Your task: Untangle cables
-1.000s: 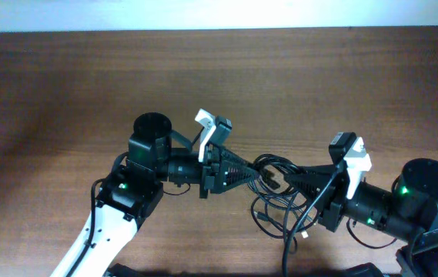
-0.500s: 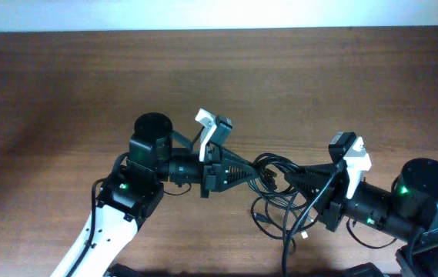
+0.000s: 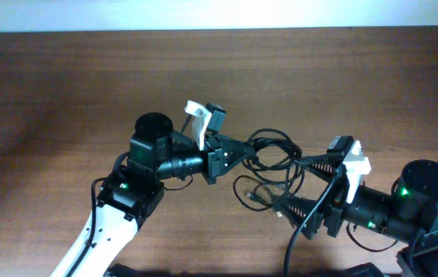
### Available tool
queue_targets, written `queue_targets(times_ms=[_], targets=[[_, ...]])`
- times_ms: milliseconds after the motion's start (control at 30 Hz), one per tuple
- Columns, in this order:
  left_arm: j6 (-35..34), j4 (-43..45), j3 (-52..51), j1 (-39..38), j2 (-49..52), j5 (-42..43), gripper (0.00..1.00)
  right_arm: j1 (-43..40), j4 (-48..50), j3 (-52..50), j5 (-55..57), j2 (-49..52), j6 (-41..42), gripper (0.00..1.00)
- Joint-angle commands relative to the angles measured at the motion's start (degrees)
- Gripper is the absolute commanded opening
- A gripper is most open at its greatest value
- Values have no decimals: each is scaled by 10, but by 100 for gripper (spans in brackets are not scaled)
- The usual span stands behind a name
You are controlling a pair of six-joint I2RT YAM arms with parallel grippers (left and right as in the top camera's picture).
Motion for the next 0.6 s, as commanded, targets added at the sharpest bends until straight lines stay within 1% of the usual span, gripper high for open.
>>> queue_targets(times_ms=[0, 67, 100, 200, 300, 367, 433, 467, 533, 567], targets=[[3, 2, 6, 3, -1, -39, 0, 3, 0, 7, -26, -5, 4, 99], [-3, -3, 6, 3, -1, -59, 0, 3, 0, 7, -26, -5, 5, 99], [-18, -5, 6, 3, -1, -73, 0, 3, 0, 7, -26, -5, 16, 99], [-46, 3, 6, 3, -1, -80, 0, 3, 0, 7, -26, 2, 42, 99], [-58, 23, 6, 1, -1, -68, 0, 3, 2, 7, -26, 23, 86, 99], [-58, 47, 6, -8, -1, -53, 0, 3, 12, 7, -27, 47, 145, 99], [-57, 55, 6, -21, -1, -61, 0, 3, 25, 7, -33, 68, 156, 100], [-57, 55, 6, -25, -1, -62, 0, 3, 33, 7, -32, 78, 156, 98], [-57, 55, 6, -34, -1, -62, 0, 3, 54, 7, -30, 94, 156, 88], [-57, 55, 6, -37, -1, -62, 0, 3, 61, 7, -25, 100, 156, 81]])
